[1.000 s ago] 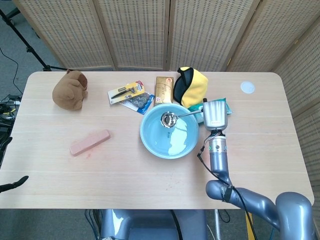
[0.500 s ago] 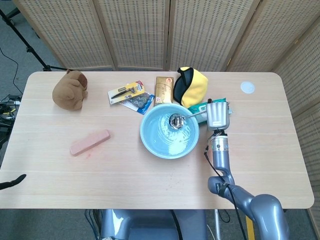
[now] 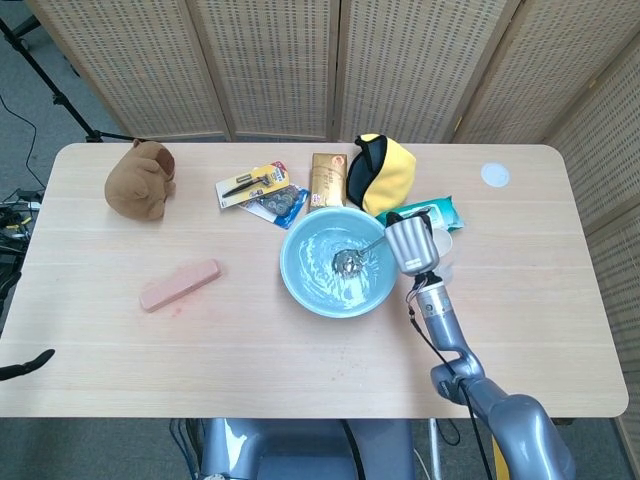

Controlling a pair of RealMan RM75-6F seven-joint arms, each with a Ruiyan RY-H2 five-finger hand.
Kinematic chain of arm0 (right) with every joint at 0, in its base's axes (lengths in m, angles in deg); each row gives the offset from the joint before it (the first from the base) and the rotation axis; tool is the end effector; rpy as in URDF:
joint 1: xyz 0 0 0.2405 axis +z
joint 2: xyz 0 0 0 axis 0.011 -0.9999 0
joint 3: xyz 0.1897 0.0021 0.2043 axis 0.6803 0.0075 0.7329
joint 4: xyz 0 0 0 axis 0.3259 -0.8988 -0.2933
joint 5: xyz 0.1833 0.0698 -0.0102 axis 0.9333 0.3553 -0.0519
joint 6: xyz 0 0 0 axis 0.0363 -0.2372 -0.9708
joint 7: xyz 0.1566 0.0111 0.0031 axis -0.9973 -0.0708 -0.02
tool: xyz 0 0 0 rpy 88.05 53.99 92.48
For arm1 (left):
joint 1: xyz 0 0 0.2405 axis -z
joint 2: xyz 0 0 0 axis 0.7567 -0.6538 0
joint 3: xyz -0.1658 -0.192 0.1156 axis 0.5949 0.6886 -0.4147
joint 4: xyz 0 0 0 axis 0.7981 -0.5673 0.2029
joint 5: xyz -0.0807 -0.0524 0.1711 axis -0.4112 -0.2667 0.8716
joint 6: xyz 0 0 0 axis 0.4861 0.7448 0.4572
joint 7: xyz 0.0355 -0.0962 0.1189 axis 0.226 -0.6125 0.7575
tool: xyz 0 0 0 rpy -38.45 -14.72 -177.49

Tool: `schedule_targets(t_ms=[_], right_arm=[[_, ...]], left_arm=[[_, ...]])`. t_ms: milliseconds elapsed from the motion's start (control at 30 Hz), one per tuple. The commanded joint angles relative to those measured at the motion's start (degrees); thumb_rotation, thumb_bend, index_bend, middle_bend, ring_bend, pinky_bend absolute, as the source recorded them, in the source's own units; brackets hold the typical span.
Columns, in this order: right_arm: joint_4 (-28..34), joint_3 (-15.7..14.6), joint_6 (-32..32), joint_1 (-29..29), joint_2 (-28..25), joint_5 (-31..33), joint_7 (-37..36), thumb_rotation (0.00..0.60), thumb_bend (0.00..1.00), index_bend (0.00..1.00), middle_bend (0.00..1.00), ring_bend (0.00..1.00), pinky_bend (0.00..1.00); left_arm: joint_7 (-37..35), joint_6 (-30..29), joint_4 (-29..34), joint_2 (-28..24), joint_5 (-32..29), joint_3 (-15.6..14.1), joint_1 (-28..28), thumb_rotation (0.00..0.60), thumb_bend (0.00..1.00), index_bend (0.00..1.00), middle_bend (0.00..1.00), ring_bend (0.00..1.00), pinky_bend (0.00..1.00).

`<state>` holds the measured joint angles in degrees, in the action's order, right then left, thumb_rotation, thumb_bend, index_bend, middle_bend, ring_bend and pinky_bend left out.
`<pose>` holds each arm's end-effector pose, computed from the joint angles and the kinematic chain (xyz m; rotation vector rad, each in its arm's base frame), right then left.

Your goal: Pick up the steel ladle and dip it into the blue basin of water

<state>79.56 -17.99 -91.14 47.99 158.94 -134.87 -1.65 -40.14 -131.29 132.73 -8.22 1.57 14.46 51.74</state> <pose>-0.1719 -0.4287 -0.0316 1.5622 0.0867 0.5813 -0.3227 0.1768 0.2192 -1.2925 -1.0595 -1.0938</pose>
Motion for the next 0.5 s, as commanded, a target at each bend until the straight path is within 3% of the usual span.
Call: schedule_targets(t_ms=[33,300,500], right_arm=[[0.14,-1.42,-0.36,-0.32,0.02,-1.78,0.43,0.600,1.00,0.79,0.93,0.94,1.00],[5.79,-3.80,-0.87,-2.02,-1.57,-4.91,3.64,0.600,1.00,0.80,0.93,0.95,1.00],[18.59,-0.42,-1.39,-3.82,-4.26,-2.08,6.87,0.600,1.00,0.80,0.93,0.95,1.00]], left_arm=[[0.07,-0.07,0.03,0.02,0.14,-0.07,-0.04,0.600,0.02,0.00,0.00,0.00,0.00],[0.00,-0.24,-0.05,0.04,0.50,-0.17,-0.10,0.600,0.02,0.00,0.00,0.00,0.00],[0.04,-0.38,0.02,0.05,1.01,-0.40,-0.17,0.600,0.02,0.00,0.00,0.00,0.00]])
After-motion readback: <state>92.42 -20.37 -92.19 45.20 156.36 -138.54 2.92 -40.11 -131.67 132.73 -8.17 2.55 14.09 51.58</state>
